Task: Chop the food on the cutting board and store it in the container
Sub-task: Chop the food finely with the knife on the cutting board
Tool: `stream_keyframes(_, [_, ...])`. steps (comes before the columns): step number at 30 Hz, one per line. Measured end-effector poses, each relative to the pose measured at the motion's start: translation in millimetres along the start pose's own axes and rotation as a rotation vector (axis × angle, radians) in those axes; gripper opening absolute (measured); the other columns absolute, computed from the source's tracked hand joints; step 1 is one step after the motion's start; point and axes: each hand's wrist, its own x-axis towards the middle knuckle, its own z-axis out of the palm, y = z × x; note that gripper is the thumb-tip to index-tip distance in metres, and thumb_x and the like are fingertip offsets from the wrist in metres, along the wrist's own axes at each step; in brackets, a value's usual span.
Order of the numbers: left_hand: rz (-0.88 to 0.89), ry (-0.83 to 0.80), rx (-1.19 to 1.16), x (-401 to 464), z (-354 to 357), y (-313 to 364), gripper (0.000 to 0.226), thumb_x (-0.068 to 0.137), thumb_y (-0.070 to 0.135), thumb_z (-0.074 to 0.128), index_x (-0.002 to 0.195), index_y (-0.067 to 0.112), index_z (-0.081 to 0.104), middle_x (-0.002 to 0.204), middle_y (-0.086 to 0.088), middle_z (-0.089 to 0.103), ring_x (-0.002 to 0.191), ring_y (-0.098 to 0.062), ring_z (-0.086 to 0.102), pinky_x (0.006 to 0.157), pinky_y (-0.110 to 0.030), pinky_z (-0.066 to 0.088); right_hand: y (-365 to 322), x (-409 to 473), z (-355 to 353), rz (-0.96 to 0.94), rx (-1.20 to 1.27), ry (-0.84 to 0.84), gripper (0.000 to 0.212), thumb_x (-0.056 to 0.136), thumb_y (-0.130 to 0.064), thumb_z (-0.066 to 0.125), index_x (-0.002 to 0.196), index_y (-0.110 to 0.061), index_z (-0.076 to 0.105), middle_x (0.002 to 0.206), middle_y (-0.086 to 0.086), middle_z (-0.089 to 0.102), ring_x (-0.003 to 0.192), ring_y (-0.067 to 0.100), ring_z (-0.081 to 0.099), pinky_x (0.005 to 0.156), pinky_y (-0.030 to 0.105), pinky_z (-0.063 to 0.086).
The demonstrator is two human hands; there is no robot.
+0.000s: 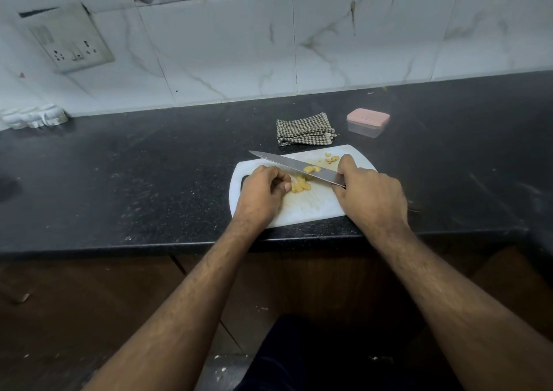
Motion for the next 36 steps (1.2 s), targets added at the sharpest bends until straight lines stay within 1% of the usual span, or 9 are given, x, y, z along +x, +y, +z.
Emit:
stream_keyframes(4, [-0.024, 0.022, -0.061, -2, 0, 0, 0.006, 0.095, 0.022, 0.072, 0.091, 0.025, 0.069, 0.097, 0.010, 0.066, 0.087, -0.002, 0.058, 0.074, -0.008, 0.040, 0, 0, 1, -0.003, -0.001, 0.005, 0.022, 0.100, -0.040, 0.052, 0.114, -0.025, 0.042, 0.077, -0.005, 0.060, 0.068, 0.020, 0.062, 0.063, 0.037, 0.056])
stream_keyframes(10, [-0.018, 0.032, -0.117, -4, -2, -1, 0.005, 0.097, 0.019, 0.069, 0.093, 0.021, 0.071, 0.092, 0.012, 0.069, 0.084, -0.001, 0.059, 0.068, -0.003, 0.039, 0, 0, 2, 0.001, -0.028, 0.007, 0.021, 0.102, -0.040, 0.050, 0.115, -0.026, 0.041, 0.075, -0.005, 0.052, 0.064, 0.019, 0.052, 0.057, 0.032, 0.044])
stream_keyframes(13, [-0.010, -0.002, -0.154, -5, -3, 0, 0.005, 0.098, 0.022, 0.068, 0.094, 0.022, 0.071, 0.091, 0.014, 0.071, 0.089, 0.000, 0.062, 0.071, -0.007, 0.041, -1, 0, 1, 0.012, -0.010, -0.014, 0.022, 0.102, -0.040, 0.050, 0.117, -0.026, 0.042, 0.079, -0.004, 0.059, 0.067, 0.018, 0.056, 0.059, 0.033, 0.048])
stream_keyframes(15, [-0.017, -0.022, -0.159, -4, -3, 0, 0.008, 0.099, 0.026, 0.066, 0.093, 0.022, 0.070, 0.090, 0.014, 0.070, 0.087, 0.000, 0.061, 0.068, -0.007, 0.040, -1, 0, 0, 0.019, -0.001, -0.009, 0.023, 0.101, -0.040, 0.051, 0.117, -0.025, 0.043, 0.084, -0.002, 0.065, 0.071, 0.020, 0.061, 0.063, 0.035, 0.053])
stream_keyframes(19, [-0.012, -0.032, -0.107, -3, -2, 0, 0.018, 0.105, 0.029, 0.055, 0.096, 0.019, 0.066, 0.089, 0.012, 0.067, 0.081, -0.001, 0.057, 0.063, -0.008, 0.037, -2, -1, -1, 0.030, -0.007, -0.005, 0.022, 0.101, -0.041, 0.051, 0.114, -0.025, 0.043, 0.083, -0.002, 0.065, 0.071, 0.019, 0.061, 0.064, 0.036, 0.055])
stream_keyframes(22, [-0.002, -0.028, -0.106, -3, -2, -1, 0.023, 0.108, 0.029, 0.049, 0.097, 0.022, 0.068, 0.094, 0.010, 0.070, 0.088, -0.003, 0.060, 0.071, -0.007, 0.038, -3, -1, 0, 0.038, -0.009, -0.004, 0.024, 0.100, -0.042, 0.054, 0.114, -0.026, 0.044, 0.081, -0.003, 0.065, 0.070, 0.018, 0.063, 0.065, 0.039, 0.059])
stream_keyframes(28, [-0.016, -0.016, -0.140, -4, -6, 0, 0.029, 0.108, 0.026, 0.048, 0.104, 0.018, 0.076, 0.103, 0.010, 0.073, 0.100, -0.006, 0.063, 0.091, -0.021, 0.045, -3, 0, 0, 0.046, -0.009, -0.023, 0.025, 0.100, -0.043, 0.054, 0.116, -0.027, 0.044, 0.083, -0.004, 0.064, 0.070, 0.017, 0.062, 0.067, 0.039, 0.060])
stream_keyframes(33, [-0.005, -0.112, -0.181, -7, -10, 2, 0.031, 0.109, 0.024, 0.048, 0.122, 0.013, 0.073, 0.112, 0.010, 0.061, 0.111, -0.008, 0.060, 0.101, -0.023, 0.044, -4, 0, 0, 0.049, -0.006, -0.026, 0.025, 0.099, -0.043, 0.055, 0.116, -0.027, 0.044, 0.084, -0.004, 0.065, 0.070, 0.017, 0.063, 0.066, 0.040, 0.060])
stream_keyframes(36, [-0.001, -0.164, -0.245, -7, -12, -1, 0.031, 0.108, 0.022, 0.048, 0.129, 0.015, 0.069, 0.124, 0.004, 0.059, 0.119, -0.010, 0.058, 0.106, -0.024, 0.044, -4, 0, -1, 0.052, -0.007, -0.035, 0.025, 0.100, -0.043, 0.054, 0.116, -0.027, 0.044, 0.085, -0.004, 0.066, 0.071, 0.016, 0.063, 0.067, 0.040, 0.060])
